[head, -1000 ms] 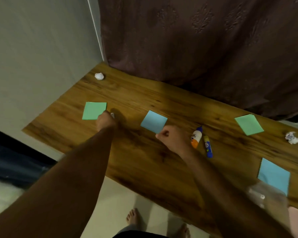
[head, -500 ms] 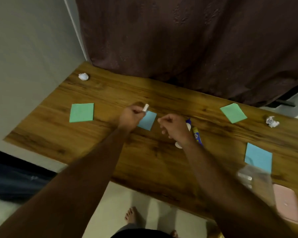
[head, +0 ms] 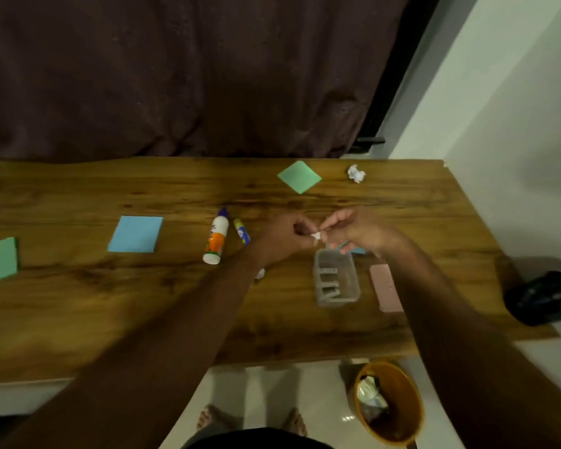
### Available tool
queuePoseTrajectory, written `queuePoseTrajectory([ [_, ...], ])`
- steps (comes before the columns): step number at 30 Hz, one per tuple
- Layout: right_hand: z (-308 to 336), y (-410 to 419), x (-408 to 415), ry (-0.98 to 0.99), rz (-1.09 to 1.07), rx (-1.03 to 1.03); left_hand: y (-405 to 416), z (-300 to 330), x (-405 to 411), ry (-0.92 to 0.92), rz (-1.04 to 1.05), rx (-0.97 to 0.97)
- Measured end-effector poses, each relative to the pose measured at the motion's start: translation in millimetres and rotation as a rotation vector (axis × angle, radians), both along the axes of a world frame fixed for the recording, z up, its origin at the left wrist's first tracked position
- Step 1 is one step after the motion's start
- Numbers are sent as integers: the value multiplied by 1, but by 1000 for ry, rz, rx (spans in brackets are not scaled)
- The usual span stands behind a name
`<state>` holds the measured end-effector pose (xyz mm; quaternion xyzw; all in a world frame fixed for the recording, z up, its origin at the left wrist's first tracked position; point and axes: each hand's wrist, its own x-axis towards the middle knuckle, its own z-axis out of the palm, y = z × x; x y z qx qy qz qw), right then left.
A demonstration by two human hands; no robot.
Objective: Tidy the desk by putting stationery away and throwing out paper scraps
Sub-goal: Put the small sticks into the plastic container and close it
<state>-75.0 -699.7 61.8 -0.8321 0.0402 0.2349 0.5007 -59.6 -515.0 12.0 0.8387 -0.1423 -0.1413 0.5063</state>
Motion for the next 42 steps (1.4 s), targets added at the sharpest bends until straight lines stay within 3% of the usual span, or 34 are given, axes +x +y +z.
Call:
queuePoseTrajectory([
  [5,-27,-37,-31,-211,218,-377,-35,-23,-20,74,-118,67],
  [9,-49,-23,-42,-453,309,-899,-38,-32,-24,38,8,144],
  [13,-63,3,-47,-481,366,-1075,-45,-28,-33,-1,89,245],
  [22,-67,2,-46,-514,414,-1082,-52,-25,-43,-60,104,315],
  [28,-61,-25,-38,-576,173,-872,-51,-29,-46,-91,102,286],
  [33,-61,-77,-37,-343,-169,-746,-53,-33,-46,-139,126,280],
  [39,-100,-109,-65,-104,-206,-803,-60,-32,-45,-179,330,233],
  [42,-111,-103,-76,-113,-163,-922,-61,-36,-47,-141,430,230],
])
